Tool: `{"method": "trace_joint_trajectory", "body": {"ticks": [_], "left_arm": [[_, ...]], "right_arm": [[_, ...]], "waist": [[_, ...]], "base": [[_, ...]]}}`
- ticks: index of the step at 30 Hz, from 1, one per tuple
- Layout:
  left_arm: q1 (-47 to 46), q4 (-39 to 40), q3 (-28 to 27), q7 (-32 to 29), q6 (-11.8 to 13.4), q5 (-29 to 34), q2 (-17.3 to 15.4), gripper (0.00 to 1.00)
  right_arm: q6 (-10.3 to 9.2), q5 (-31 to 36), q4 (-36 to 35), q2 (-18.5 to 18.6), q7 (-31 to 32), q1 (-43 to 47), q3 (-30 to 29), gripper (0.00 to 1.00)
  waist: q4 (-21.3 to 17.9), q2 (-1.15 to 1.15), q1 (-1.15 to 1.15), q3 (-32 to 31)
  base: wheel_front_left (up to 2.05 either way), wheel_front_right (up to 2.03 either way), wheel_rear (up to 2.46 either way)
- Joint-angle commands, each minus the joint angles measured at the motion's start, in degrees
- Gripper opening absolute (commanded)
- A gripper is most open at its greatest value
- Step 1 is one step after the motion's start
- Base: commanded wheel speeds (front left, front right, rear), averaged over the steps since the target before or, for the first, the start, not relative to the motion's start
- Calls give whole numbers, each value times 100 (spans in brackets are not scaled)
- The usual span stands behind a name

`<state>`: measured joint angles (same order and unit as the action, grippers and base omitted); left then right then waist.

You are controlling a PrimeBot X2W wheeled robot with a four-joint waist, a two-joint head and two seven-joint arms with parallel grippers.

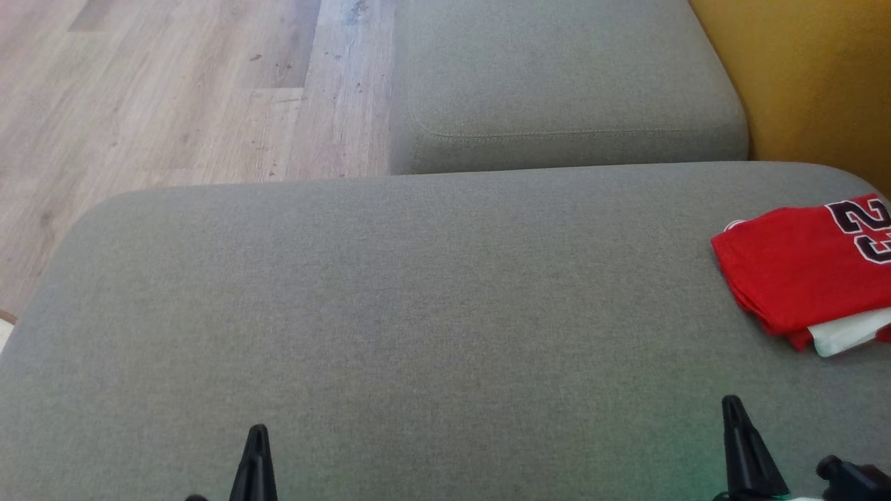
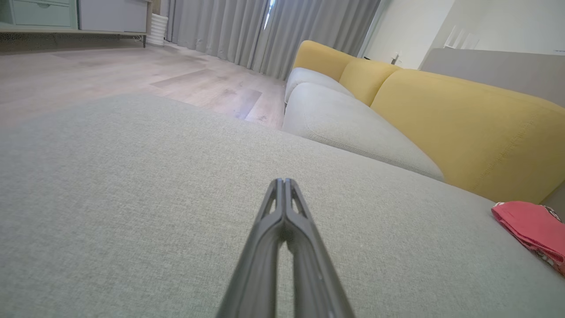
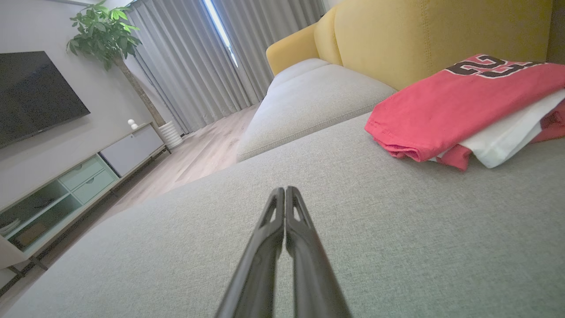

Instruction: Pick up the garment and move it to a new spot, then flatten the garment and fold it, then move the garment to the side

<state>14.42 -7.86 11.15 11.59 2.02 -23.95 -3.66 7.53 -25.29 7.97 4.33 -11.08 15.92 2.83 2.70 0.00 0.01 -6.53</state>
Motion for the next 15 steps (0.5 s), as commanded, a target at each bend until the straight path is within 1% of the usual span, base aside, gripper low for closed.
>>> {"method": "trace_joint_trajectory", "body": {"ticks": [1,15], "left_arm": [[-299,133,-117,-38,-38,-243,-62,0],[-532,36,-270,-220,-160,-1167,-91,0]], "right_arm": [[-1,-253,-147,49,35,-303,-47,0],[-1,-1143,-51,57,225,-551,-118,0]], "waist": [[-7,0,0,16],[-41,0,0,103]], "base": [[0,0,0],[0,0,0]]}}
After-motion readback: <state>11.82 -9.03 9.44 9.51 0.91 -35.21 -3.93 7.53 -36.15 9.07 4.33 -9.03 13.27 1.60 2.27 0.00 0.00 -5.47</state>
